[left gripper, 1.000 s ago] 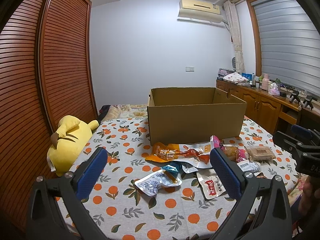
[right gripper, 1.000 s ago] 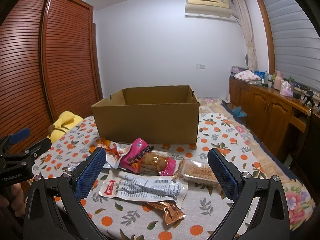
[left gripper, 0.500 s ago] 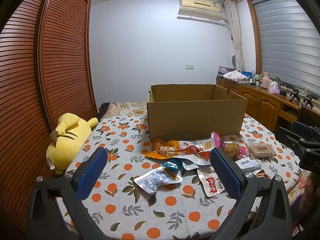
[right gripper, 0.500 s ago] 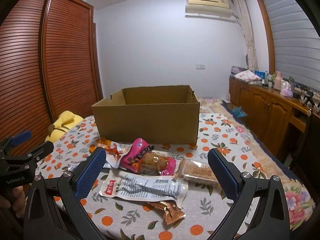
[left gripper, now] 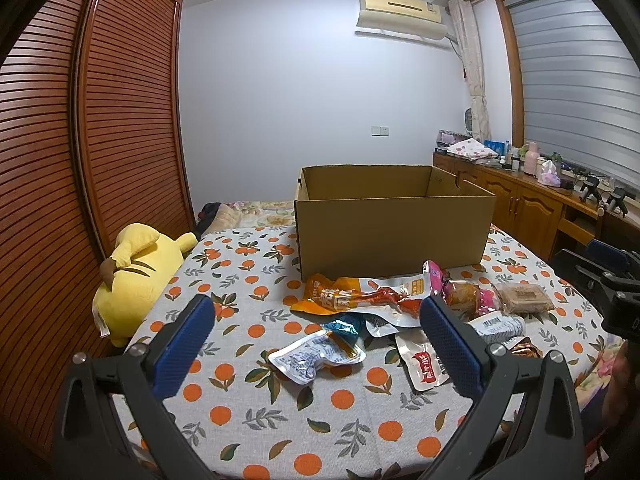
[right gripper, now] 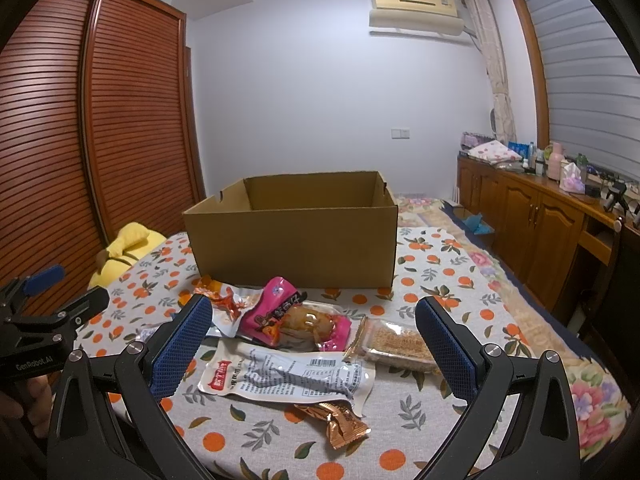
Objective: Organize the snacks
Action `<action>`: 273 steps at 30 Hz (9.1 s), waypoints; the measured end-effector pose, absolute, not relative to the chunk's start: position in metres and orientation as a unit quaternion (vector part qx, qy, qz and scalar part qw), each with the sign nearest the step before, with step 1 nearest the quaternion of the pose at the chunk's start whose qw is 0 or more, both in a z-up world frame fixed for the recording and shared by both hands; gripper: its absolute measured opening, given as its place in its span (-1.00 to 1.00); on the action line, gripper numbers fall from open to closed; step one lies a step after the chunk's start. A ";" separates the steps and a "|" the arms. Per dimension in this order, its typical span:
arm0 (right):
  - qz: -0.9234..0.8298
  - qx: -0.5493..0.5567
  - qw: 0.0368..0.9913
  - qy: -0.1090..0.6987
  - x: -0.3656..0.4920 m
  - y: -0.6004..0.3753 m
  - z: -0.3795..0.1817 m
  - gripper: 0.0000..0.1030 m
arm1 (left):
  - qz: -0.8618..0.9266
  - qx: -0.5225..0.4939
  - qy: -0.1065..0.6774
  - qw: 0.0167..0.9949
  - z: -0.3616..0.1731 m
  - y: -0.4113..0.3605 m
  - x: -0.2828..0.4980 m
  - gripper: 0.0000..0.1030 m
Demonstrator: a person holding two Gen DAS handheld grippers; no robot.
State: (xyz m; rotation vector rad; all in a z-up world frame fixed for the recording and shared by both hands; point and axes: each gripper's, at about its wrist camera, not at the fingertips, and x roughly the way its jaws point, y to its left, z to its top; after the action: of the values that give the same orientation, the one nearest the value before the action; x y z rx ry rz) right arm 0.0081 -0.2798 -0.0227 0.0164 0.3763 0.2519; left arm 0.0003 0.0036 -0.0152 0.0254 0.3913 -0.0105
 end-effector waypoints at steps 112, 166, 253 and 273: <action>0.174 -0.060 0.887 0.423 0.157 -0.335 -0.111 0.89 | -0.122 -0.030 0.378 0.917 -0.092 0.039 0.087 -0.31; 0.223 -0.093 0.909 0.340 0.152 -0.303 -0.019 -0.15 | -0.153 -0.020 0.265 0.952 0.018 0.021 0.099 -0.58; 0.280 -0.090 0.885 0.362 0.113 -0.279 -0.041 0.26 | -0.161 0.034 0.293 0.942 -0.024 -0.028 0.110 0.49; 0.282 -0.093 0.864 0.407 0.046 -0.292 -0.091 -0.09 | -0.187 0.029 0.309 0.932 -0.055 -0.051 0.073 0.49</action>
State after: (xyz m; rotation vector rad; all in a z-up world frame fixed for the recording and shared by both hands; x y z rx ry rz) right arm 0.0460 -0.2921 -0.0913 -0.1940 0.8523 0.5919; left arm 0.0730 -0.0507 -0.0545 0.0596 0.6319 -0.3824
